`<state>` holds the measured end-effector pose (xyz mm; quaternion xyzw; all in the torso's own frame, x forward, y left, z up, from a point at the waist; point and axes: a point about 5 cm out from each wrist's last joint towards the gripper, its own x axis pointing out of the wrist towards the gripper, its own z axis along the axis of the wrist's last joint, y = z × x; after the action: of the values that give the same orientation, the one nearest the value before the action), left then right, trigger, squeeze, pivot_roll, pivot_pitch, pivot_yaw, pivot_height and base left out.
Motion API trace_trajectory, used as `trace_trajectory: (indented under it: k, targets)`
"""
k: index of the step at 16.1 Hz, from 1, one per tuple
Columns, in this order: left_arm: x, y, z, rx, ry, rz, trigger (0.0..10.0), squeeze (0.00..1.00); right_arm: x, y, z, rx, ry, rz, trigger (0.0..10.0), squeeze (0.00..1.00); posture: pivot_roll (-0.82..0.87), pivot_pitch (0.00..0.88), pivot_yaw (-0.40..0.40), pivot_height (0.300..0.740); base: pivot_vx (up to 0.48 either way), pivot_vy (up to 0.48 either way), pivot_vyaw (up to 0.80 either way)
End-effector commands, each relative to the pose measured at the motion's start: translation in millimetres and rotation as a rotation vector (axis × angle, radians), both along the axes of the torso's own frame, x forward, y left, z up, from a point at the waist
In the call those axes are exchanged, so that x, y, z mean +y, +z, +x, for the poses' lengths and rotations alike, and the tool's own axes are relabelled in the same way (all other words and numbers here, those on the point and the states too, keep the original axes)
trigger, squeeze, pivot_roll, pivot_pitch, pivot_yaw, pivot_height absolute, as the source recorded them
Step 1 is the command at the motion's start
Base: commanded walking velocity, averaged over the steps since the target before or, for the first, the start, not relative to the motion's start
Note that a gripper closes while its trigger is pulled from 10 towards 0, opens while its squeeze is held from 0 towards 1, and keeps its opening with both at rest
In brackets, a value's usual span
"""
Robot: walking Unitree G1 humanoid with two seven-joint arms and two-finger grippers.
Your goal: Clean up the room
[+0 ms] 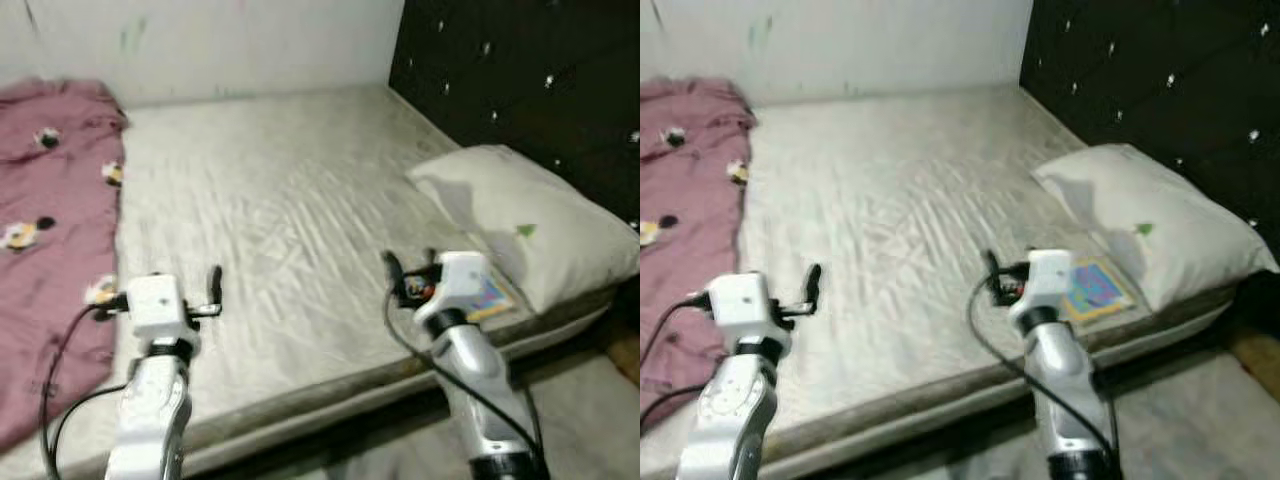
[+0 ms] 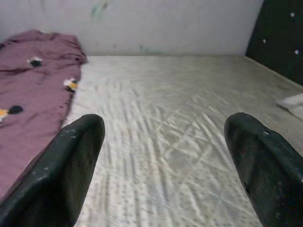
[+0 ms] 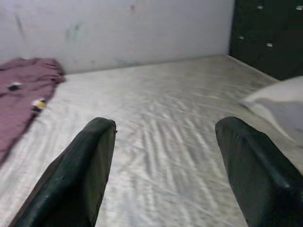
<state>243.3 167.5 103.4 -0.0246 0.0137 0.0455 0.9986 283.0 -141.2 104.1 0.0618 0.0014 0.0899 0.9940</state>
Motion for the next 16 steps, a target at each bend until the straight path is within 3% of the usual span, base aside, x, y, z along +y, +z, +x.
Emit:
trace_trajectory:
  k: [1, 5, 11, 16]
  targets:
    - [-8.8, 1.2, 0.8, -0.001, -0.027, -0.019, 10.0, 0.0, -11.1, 1.2, -0.5, -0.001, -0.029, -0.017, 10.0, 0.0, -0.05, 0.035, -0.006, 0.74, 0.0, 0.48, 0.0]
    - [-9.1, 1.1, 0.3, 0.001, -0.026, -0.018, 10.0, 0.0, -9.0, 2.5, -1.0, -0.014, -0.009, -0.031, 10.0, 0.0, -0.05, 0.039, -0.007, 0.74, 0.0, 0.48, 0.0]
    - [-9.3, 0.7, 1.0, 0.003, -0.022, -0.016, 10.0, 0.0, -8.8, 2.9, -0.2, -0.019, -0.009, -0.036, 10.0, 0.0, -0.05, 0.034, -0.009, 0.74, 0.0, 0.362, 0.74]
    - [-9.0, 0.4, 1.9, 0.005, -0.024, -0.02, 10.0, 0.0, -8.7, 2.1, 1.1, -0.014, -0.013, -0.035, 10.0, 0.0, -0.05, 0.029, -0.013, 0.74, 0.0, 0.476, 0.0]
